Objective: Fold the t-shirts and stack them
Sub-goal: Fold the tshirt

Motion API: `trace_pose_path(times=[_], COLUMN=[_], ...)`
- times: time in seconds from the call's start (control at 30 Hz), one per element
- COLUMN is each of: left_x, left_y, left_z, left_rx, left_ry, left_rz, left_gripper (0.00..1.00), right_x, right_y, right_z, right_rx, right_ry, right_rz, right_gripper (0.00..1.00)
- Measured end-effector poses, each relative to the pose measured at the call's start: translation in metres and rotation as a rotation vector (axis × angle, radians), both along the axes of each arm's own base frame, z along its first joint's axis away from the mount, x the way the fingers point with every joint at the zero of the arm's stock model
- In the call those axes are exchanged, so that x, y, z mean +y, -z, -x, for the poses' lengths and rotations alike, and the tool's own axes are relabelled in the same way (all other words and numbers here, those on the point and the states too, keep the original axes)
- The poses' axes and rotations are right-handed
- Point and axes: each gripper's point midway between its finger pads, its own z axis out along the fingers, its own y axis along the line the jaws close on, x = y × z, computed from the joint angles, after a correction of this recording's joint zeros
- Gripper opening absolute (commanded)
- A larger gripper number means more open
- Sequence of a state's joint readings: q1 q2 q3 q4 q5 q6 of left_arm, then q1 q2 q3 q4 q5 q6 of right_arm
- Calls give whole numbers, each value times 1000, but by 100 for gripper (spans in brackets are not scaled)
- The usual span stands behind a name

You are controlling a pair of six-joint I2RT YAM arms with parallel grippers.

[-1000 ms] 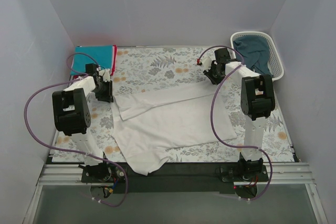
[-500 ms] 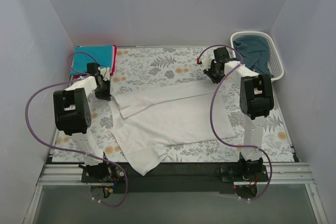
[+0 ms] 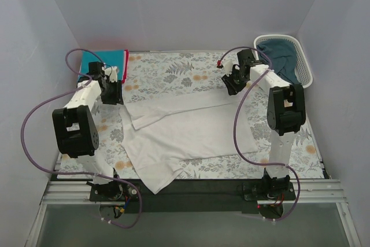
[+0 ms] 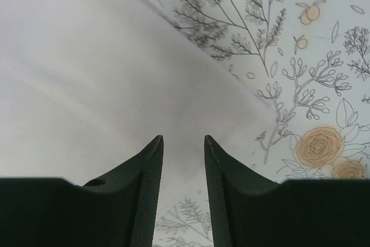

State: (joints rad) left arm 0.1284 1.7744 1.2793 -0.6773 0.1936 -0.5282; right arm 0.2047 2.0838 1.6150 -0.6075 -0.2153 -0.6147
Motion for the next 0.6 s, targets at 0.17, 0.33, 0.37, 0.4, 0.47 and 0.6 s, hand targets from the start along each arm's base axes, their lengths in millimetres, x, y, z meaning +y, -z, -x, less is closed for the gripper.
trace_pose_path(times=[0.17, 0.33, 0.37, 0.4, 0.47, 0.6], left_x=[-20, -39, -42, -44, -49, -54], left_y=[-42, -37, -31, -24, -15, -5], left_z=[17, 49, 56, 63, 74, 85], left_rx=[-65, -10, 18, 49, 95, 147], left_ry=[32, 45, 42, 35, 21, -10], left_rz=[87, 179, 196, 211, 235, 269], left_gripper=[38, 38, 38, 38, 38, 38], right_x=[47, 126, 139, 156, 189, 235], right_y=[-55, -114, -120, -126, -129, -96], right_z=[15, 16, 18, 20, 20, 32], right_rx=[-16, -46, -40, -24, 8, 132], right_ry=[-45, -133, -147, -166, -194, -212], right_rz=[-172, -368, -398, -433, -495, -549], right_gripper=[42, 41, 40, 39, 39, 39])
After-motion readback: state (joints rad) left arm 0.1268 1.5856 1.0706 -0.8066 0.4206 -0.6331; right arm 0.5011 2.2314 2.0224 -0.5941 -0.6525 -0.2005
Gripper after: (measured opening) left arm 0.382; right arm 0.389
